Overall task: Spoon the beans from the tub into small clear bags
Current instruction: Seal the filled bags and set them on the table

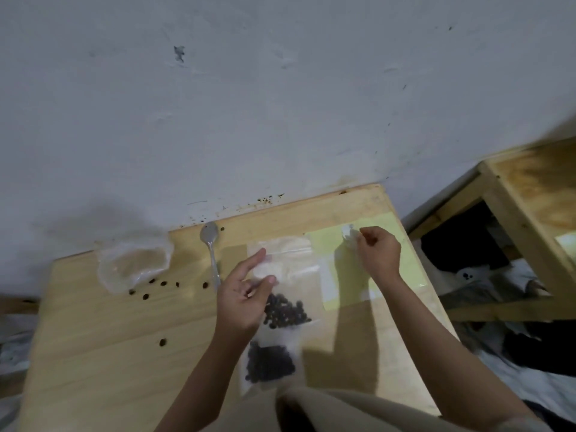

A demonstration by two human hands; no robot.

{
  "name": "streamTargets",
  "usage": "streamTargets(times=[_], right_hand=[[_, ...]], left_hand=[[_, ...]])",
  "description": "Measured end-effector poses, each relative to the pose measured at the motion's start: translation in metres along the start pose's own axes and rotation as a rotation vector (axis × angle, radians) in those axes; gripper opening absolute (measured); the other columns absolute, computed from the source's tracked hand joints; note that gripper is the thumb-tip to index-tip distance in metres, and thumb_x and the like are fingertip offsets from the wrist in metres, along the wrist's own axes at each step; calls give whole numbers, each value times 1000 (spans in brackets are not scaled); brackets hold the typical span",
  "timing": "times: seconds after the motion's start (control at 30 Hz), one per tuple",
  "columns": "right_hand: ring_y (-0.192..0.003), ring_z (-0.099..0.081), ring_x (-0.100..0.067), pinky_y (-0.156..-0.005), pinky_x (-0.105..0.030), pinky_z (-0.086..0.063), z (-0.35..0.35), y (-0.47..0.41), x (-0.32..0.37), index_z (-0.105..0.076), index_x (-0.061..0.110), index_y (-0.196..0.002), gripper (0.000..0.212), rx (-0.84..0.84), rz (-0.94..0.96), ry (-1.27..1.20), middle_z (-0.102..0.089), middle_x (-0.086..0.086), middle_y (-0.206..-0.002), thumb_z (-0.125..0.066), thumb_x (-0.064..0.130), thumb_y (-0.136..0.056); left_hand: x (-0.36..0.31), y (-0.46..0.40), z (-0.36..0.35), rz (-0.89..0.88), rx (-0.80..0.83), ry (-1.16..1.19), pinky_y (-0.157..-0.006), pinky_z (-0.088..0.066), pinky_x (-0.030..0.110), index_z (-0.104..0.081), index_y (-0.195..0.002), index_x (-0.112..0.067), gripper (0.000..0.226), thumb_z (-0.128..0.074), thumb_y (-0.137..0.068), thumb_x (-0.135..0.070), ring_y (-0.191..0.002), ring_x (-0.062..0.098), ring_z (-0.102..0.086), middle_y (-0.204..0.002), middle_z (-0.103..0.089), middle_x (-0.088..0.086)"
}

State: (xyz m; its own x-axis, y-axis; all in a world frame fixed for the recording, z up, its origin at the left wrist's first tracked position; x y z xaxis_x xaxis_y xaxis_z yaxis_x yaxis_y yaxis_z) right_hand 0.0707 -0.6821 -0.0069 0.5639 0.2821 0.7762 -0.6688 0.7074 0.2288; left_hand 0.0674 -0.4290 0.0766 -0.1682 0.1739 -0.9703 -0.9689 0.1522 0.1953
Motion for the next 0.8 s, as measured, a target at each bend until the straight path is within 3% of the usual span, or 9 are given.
streamTargets(times=[0.07, 0.17, 0.3, 0.47, 0.53, 0.6, 0.67, 0.8], right_hand=[[-75, -63, -22, -65, -26, -46, -9, -17, -2, -71, 10, -94, 19, 34, 29, 99, -69, -3, -78, -61, 24, -88], [-75, -63, -29, -66, -32, -52, -20, -35, -2, -72, 13, -90, 19, 46, 39, 211, -68, -11, -80, -57, 24, -88], [-69, -59, -31, -57, -29, -43, -23, -46, 0, -63, 10, -72, 14, 85, 30, 254, -60, -8, -68, -56, 15, -84], [-72, -59, -14, -68, -25, -48, 2, -24, 29, -64, 7, -81, 14, 53, -15, -60, -64, -1, -76, -64, 21, -86], [-63, -58, -10, -60, -17, -49, 15, 2, 51, -65, 9, -76, 15, 96, -12, -253, -65, -3, -72, -69, 21, -83], [-59, -57, -11, -55, -19, -48, 24, 32, 71, -66, 10, -71, 14, 175, 43, -379, -65, -6, -68, -75, 19, -78], [-60, -56, -12, -57, -25, -50, 25, 60, 86, -67, 12, -68, 13, 251, 118, -420, -65, -5, -65, -78, 16, -75], [-59, -57, -9, -59, -21, -49, 15, 99, 100, -67, 16, -65, 15, 293, 195, -375, -66, -2, -65, -81, 17, -71]], left_hand=[[2, -6, -4, -21, 1, -14, -84, -54, 22, -58, -120, -22, 44, -65, -84, 3, -89, 13, -69, -126, -60, -10], [5, -14, -9, -23, 12, -40, -84, -56, 28, -59, -121, -18, 43, -66, -84, 2, -93, 20, -69, -127, -60, -9], [8, -17, -14, 16, 22, -33, -80, -57, 26, -60, -121, -17, 42, -66, -83, 1, -93, 21, -69, -127, -60, -8], [10, -16, -13, -13, 16, -25, -79, -56, 26, -59, -120, -17, 42, -66, -83, 3, -87, 24, -70, -126, -62, -4], [8, -15, -13, -16, 12, -4, -81, -57, 30, -60, -119, -18, 42, -66, -83, 3, -87, 23, -69, -125, -63, -5], [4, -15, -13, 14, -3, 24, -80, -57, 28, -62, -116, -24, 43, -67, -83, 3, -84, 17, -69, -124, -63, -8], [-1, -12, -14, 39, -8, 54, -78, -57, 28, -62, -112, -29, 44, -67, -83, 3, -85, 15, -69, -123, -63, -10], [-11, -1, -9, 19, -12, 114, -72, -58, 31, -64, -110, -28, 43, -68, -81, 4, -85, 18, -70, -114, -67, -13]])
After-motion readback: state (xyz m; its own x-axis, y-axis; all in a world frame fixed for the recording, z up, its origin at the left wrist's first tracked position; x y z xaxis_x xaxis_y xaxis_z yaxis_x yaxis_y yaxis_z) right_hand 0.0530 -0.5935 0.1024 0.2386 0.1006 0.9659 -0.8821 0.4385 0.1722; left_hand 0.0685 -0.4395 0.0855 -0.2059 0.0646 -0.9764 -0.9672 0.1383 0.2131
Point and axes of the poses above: each hand's wrist, its own y-axis away from the middle knuckle, its own z-axis out of the back of the hand, x = y × z, the point moved 1 cm from there along -y, towards the middle knuckle
